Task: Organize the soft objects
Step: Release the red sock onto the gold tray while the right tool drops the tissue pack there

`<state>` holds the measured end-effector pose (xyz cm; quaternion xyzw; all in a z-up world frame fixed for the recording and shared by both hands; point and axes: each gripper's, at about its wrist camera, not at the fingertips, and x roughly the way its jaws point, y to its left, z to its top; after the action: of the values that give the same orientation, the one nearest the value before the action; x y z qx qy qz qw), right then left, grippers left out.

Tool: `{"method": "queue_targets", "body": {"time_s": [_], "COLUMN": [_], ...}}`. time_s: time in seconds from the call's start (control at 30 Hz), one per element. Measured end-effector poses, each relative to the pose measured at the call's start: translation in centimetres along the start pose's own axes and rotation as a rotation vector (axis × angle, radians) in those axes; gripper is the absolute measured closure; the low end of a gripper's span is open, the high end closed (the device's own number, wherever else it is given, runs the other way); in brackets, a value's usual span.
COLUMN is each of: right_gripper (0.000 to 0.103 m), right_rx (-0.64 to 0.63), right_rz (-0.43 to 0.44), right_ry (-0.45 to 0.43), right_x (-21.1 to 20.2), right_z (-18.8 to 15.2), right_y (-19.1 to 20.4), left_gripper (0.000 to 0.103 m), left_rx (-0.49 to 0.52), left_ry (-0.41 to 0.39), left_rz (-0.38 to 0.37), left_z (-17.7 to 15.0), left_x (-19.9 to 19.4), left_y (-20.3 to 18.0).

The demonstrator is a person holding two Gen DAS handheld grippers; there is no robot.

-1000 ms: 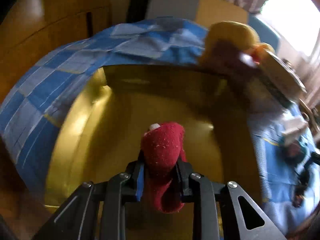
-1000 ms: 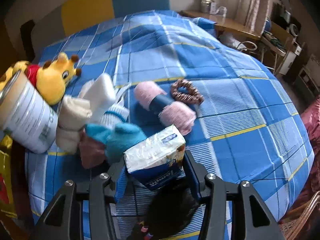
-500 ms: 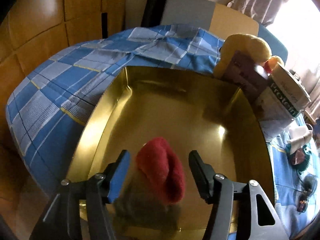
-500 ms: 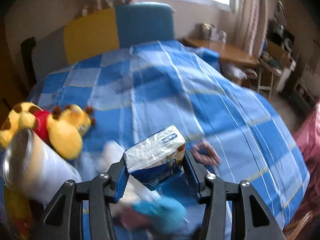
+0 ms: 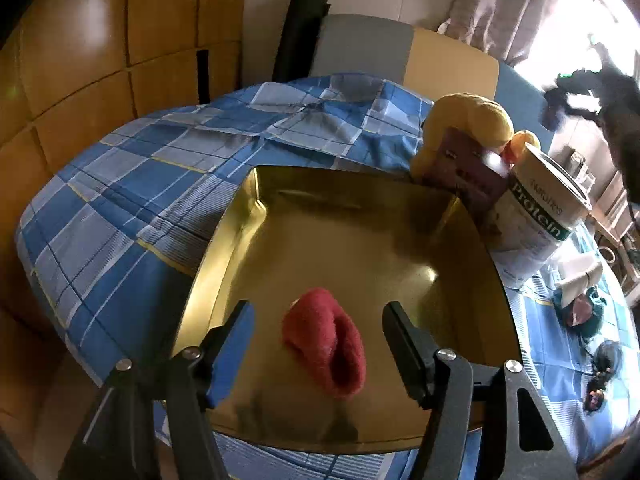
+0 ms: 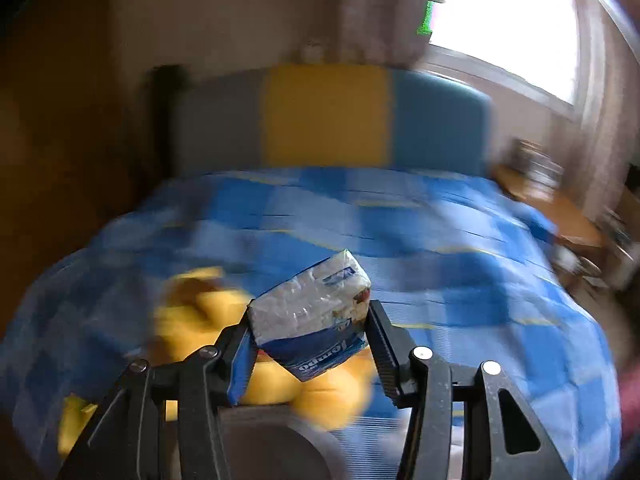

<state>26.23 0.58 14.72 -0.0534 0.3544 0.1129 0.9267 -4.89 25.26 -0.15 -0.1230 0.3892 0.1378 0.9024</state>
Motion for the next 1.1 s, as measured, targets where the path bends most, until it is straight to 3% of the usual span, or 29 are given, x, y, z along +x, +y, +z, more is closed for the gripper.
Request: {"method": "queue_targets", "body": {"time_s": [0.13, 0.27, 0.43, 0.53, 0.67, 0.8, 0.93, 1.1], "right_gripper": [0.052, 0.052, 0.052, 0.052, 0.051, 0.047, 0.031, 0.03], "right_rx": [-0.214, -0.466, -0.652, -0.688, -0.688, -0.699, -0.648, -0.569], "right_rz": [0.199, 0.237, 0.249, 0.234, 0.21, 0.168, 0.197, 0.254], "right_ry": [0.047, 0.11, 0.161, 0.226, 0.34, 0.412, 0.403, 0.346], "right_x": [-0.6, -1.2, -1.2, 0.3, 3.1, 5.2, 5.0, 3.1], "right_z": [-2.6, -7.4, -12.3, -14.4, -17.6, -20.0, -20.7, -19.8], "right_y": [7.3, 13.8, 19.0, 20.5, 21.8, 22.6, 22.8, 22.5], "left_gripper": [0.036, 0.036, 0.036, 0.036, 0.026, 0.025, 0.025, 0.025], "left_rx": [0.006, -0.007, -0.034, -0.043, -0.054, -0.06, -0.067, -0.062], "left_ry": [0.002, -0.005, -0.011, -0.017, -0.031, -0.033, -0.029, -0.029], "left_rz": [0.022, 0.039, 0.037, 0.036, 0.05, 0.044, 0.028, 0.034], "left_z": [-0.2, -0.4, -0.7, -0.9, -1.1, -1.4, -1.6, -1.8], "left_x": [-0.2, -0.6, -1.1, -1.5, -2.0, -2.4, -2.5, -2.7], "left_y": [0.4, 1.0, 1.8, 2.1, 2.4, 2.6, 2.6, 2.3]}}
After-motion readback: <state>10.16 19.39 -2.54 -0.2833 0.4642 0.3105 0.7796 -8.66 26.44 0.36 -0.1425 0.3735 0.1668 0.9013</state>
